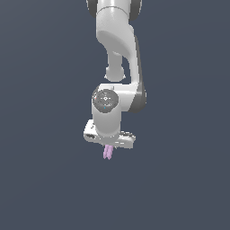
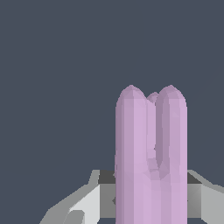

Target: Pick up the object and move it to a goal position.

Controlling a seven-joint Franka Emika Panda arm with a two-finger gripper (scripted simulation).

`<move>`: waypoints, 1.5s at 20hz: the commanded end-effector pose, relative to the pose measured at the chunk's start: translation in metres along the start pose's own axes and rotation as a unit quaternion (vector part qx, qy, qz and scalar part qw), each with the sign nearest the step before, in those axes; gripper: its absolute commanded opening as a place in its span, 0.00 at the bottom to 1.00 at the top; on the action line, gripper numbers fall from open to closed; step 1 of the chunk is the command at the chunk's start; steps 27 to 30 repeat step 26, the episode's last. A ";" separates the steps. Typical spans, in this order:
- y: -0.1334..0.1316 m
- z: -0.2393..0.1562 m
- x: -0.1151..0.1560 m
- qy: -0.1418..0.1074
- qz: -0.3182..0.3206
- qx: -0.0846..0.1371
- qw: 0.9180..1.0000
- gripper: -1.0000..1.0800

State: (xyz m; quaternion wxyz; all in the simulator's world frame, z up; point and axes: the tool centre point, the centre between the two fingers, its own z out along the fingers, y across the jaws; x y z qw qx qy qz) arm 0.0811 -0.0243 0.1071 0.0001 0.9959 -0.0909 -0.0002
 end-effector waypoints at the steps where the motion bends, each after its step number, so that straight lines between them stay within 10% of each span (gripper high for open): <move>1: 0.003 -0.025 0.007 0.000 0.000 0.000 1.000 0.00; 14: 0.013 -0.130 0.039 0.000 0.000 0.000 1.000 0.00; 30: 0.014 -0.153 0.048 0.000 0.000 0.000 1.000 0.00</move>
